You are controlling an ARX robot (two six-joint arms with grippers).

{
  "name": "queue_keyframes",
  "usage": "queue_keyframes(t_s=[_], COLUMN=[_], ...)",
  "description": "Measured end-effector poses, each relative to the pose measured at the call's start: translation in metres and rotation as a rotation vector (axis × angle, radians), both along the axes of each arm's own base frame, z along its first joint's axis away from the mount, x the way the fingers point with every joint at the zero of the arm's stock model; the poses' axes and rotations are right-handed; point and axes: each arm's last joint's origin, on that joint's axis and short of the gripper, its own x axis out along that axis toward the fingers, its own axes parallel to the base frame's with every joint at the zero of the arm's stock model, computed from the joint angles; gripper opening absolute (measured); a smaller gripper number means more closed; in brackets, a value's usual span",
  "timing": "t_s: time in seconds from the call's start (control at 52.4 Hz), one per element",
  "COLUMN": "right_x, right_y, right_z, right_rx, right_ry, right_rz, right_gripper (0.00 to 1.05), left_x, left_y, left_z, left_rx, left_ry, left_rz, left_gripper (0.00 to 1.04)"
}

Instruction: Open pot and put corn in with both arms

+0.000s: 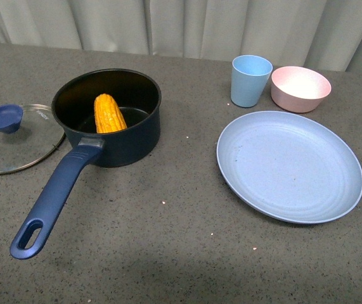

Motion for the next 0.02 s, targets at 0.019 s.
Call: queue_keyframes(t_s=[0.019], right_x=[0.0], right_y=[0.0], right_z=[0.0], right_rx=[0.0], right_ry=[0.0], right_rz=[0.0], right_gripper=[0.96], left_x=[0.0], left_y=[0.0], left_z=[0.0], left_rx=[0.0], left_ry=[0.0], left_rz=[0.0], left_gripper=[0.98])
